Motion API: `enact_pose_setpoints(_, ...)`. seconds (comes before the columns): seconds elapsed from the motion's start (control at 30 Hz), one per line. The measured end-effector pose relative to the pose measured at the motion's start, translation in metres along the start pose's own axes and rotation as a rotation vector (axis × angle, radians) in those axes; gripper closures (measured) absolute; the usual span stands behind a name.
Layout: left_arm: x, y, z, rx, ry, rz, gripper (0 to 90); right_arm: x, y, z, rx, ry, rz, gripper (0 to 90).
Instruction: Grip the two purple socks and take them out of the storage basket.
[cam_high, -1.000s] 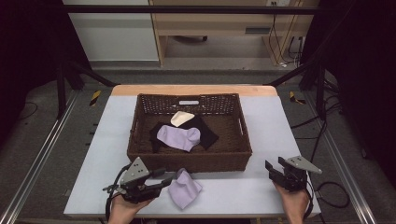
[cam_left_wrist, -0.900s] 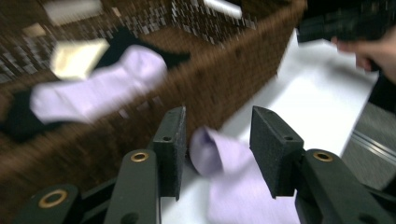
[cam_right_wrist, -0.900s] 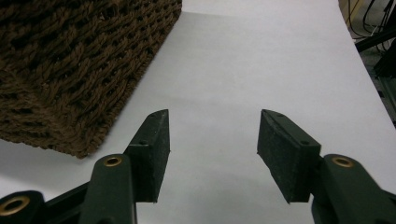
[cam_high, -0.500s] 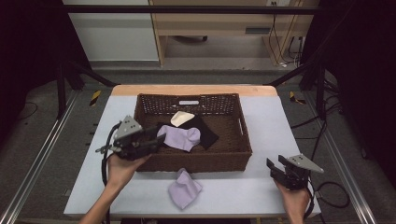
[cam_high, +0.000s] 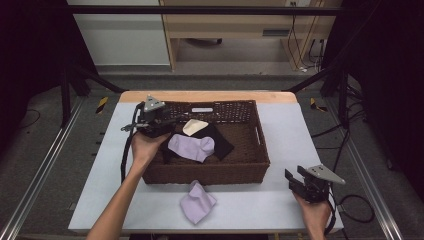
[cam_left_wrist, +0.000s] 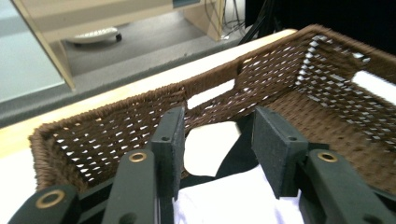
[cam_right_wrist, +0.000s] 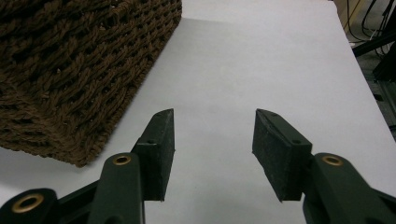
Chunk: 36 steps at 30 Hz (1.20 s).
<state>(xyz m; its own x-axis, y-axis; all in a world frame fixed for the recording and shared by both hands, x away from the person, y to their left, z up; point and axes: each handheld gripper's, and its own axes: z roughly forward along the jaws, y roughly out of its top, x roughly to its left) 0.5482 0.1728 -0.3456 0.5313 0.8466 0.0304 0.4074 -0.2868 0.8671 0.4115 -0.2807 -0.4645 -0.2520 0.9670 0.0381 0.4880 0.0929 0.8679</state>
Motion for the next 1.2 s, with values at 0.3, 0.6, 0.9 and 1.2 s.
enact_pose_setpoints(0.3, 0.004, -0.015, 0.031, 0.155, 0.042, 0.013, 54.2, 0.000, 0.000, 0.001, 0.003, 0.000, -0.001, 48.8)
enact_pose_setpoints(0.6, 0.001, -0.028, 0.041, 0.234, 0.036, 0.030, 53.6, 0.000, -0.001, 0.001, 0.009, -0.004, -0.007, 48.7)
enact_pose_setpoints(0.9, -0.004, -0.035, 0.059, 0.397, 0.068, 0.082, 54.8, 0.002, -0.003, 0.003, 0.018, -0.005, -0.014, 48.6)
enact_pose_setpoints(1.2, -0.003, -0.041, 0.069, 0.501, 0.064, 0.059, 53.7, 0.002, -0.003, 0.004, 0.023, 0.000, -0.016, 48.3)
